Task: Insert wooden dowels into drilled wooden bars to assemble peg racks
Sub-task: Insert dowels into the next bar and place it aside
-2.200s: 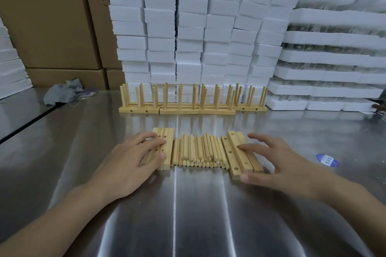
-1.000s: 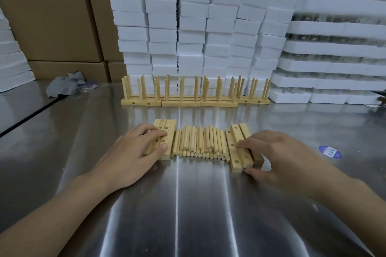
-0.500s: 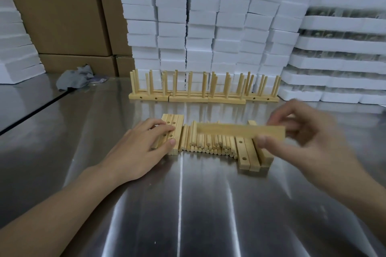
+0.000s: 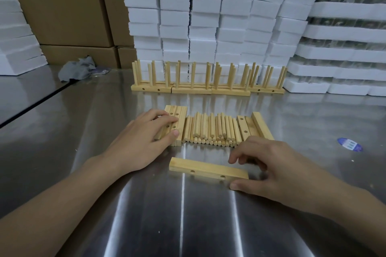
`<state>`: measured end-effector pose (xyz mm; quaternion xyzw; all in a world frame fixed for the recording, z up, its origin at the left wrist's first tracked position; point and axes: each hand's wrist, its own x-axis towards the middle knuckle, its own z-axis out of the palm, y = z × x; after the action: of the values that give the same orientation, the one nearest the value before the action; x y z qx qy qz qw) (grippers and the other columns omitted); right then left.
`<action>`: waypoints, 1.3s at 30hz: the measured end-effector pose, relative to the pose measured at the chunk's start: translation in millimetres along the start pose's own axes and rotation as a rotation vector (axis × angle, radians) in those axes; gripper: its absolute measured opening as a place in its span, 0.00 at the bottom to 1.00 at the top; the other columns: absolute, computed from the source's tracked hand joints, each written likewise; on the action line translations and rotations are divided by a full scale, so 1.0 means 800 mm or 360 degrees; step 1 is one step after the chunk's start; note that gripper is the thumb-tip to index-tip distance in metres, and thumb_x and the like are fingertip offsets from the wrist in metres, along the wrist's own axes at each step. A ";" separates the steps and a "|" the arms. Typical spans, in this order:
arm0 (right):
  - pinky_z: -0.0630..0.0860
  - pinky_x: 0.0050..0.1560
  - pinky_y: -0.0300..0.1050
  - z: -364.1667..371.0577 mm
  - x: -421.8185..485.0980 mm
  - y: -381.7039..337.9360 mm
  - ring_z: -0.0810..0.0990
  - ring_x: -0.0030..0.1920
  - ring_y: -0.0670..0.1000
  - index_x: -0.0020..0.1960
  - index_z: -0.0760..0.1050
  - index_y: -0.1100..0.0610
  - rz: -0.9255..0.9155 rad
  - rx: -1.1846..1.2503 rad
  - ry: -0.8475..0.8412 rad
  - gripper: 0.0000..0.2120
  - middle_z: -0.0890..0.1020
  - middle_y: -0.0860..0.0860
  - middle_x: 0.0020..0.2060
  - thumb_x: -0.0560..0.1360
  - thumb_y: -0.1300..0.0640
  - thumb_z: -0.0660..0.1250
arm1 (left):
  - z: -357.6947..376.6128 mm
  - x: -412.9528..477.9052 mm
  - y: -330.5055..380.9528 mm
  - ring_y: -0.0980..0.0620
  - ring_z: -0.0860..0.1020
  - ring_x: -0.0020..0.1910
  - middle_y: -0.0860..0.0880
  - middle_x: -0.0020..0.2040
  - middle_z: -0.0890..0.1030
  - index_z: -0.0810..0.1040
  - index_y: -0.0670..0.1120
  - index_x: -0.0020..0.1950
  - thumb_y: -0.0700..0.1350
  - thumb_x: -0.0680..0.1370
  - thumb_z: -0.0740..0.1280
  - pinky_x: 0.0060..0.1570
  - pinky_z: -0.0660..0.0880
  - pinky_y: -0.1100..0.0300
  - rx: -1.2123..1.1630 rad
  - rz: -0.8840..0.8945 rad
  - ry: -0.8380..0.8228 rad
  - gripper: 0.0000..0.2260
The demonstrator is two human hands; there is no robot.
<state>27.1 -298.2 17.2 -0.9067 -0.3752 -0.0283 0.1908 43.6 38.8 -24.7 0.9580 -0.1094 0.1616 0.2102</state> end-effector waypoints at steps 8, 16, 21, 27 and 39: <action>0.72 0.43 0.32 -0.001 0.001 -0.004 0.80 0.47 0.39 0.51 0.83 0.43 -0.0002 0.0014 0.0036 0.13 0.81 0.36 0.43 0.80 0.39 0.62 | 0.000 0.001 -0.001 0.63 0.66 0.72 0.65 0.71 0.70 0.74 0.62 0.76 0.70 0.82 0.54 0.71 0.67 0.52 -0.0002 0.0016 0.0007 0.27; 0.75 0.42 0.34 0.006 -0.003 -0.018 0.80 0.48 0.41 0.59 0.77 0.35 0.0046 0.0079 0.0062 0.24 0.79 0.33 0.51 0.75 0.22 0.56 | 0.000 0.001 0.000 0.61 0.66 0.72 0.64 0.71 0.70 0.74 0.62 0.76 0.70 0.82 0.55 0.73 0.68 0.49 -0.0010 0.0015 0.0007 0.26; 0.75 0.41 0.35 0.013 -0.002 -0.030 0.82 0.45 0.45 0.54 0.81 0.40 0.0030 0.0229 0.0055 0.08 0.82 0.37 0.45 0.77 0.40 0.71 | -0.002 0.001 0.002 0.61 0.66 0.72 0.64 0.71 0.70 0.73 0.62 0.76 0.73 0.79 0.52 0.73 0.67 0.48 -0.0027 -0.0008 -0.0014 0.31; 0.72 0.47 0.31 0.002 -0.005 -0.023 0.77 0.53 0.39 0.55 0.81 0.38 -0.0015 0.0057 -0.0064 0.11 0.76 0.34 0.52 0.78 0.36 0.66 | -0.001 0.001 0.003 0.60 0.66 0.72 0.63 0.72 0.70 0.73 0.62 0.77 0.73 0.79 0.51 0.73 0.67 0.48 -0.0022 -0.0007 -0.0014 0.31; 0.75 0.46 0.36 0.006 -0.004 -0.025 0.76 0.53 0.37 0.61 0.75 0.32 -0.0080 -0.0068 -0.0147 0.14 0.76 0.33 0.52 0.77 0.32 0.65 | 0.003 0.002 -0.003 0.62 0.66 0.72 0.65 0.71 0.69 0.73 0.63 0.76 0.73 0.80 0.52 0.69 0.66 0.53 -0.0010 -0.0002 -0.0004 0.30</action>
<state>11.0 -285.6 18.4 -0.9011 -0.4057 0.0009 0.1531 46.3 39.6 -26.6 0.9576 -0.1096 0.1598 0.2133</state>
